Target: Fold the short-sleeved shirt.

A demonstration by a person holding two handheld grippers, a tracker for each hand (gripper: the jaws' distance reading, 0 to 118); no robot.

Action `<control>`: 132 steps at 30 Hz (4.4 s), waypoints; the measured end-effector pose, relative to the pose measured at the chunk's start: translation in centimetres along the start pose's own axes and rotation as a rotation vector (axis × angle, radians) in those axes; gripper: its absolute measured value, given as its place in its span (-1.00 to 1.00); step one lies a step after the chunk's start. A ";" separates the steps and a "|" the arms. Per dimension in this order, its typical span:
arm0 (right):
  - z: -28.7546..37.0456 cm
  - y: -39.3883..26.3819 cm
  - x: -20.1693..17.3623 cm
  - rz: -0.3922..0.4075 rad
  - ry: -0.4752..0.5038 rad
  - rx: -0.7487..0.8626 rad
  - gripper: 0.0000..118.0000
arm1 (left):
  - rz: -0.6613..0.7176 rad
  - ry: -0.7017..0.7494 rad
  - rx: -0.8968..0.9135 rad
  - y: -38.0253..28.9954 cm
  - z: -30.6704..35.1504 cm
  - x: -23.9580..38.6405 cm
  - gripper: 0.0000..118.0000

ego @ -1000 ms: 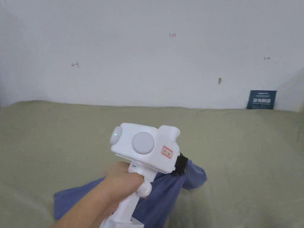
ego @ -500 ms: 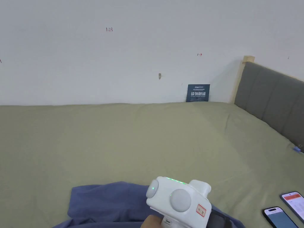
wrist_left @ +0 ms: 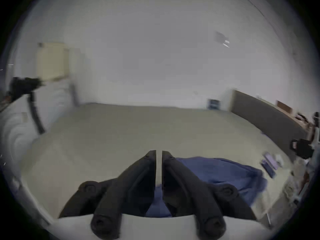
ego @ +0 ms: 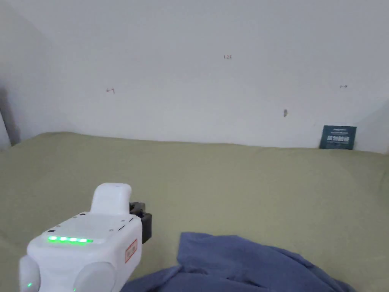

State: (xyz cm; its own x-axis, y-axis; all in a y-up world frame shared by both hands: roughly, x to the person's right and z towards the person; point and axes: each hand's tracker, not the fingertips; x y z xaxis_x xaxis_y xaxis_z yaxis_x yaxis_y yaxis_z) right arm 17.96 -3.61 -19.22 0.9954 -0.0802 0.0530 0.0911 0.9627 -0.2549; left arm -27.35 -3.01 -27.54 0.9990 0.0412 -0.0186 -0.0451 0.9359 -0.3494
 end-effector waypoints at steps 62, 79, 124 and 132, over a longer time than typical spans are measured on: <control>-16.1 -7.1 4.4 0.056 0.030 -0.566 -0.89 | 0.216 -0.210 -0.644 -7.8 -15.4 -6.2 -0.90; -15.4 8.6 -1.5 0.132 0.165 -0.181 -0.89 | 0.120 -0.265 -0.312 8.1 -13.0 -7.5 -0.90; -18.6 6.6 2.9 -0.025 0.168 -0.116 -0.89 | 0.177 -0.266 -0.264 5.8 -11.8 -11.0 -0.90; -13.1 -2.8 4.4 -0.053 0.147 -0.302 -0.89 | 0.222 -0.286 -0.409 -7.0 -5.1 -11.5 -0.90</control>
State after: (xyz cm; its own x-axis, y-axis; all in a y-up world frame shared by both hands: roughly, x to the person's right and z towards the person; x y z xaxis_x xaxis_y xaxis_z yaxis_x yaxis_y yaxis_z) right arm 22.45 -10.07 -30.87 0.9807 -0.1859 -0.0604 0.1261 0.8379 -0.5310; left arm -38.56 -11.82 -29.63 0.9237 0.3691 0.1027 -0.1951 0.6839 -0.7030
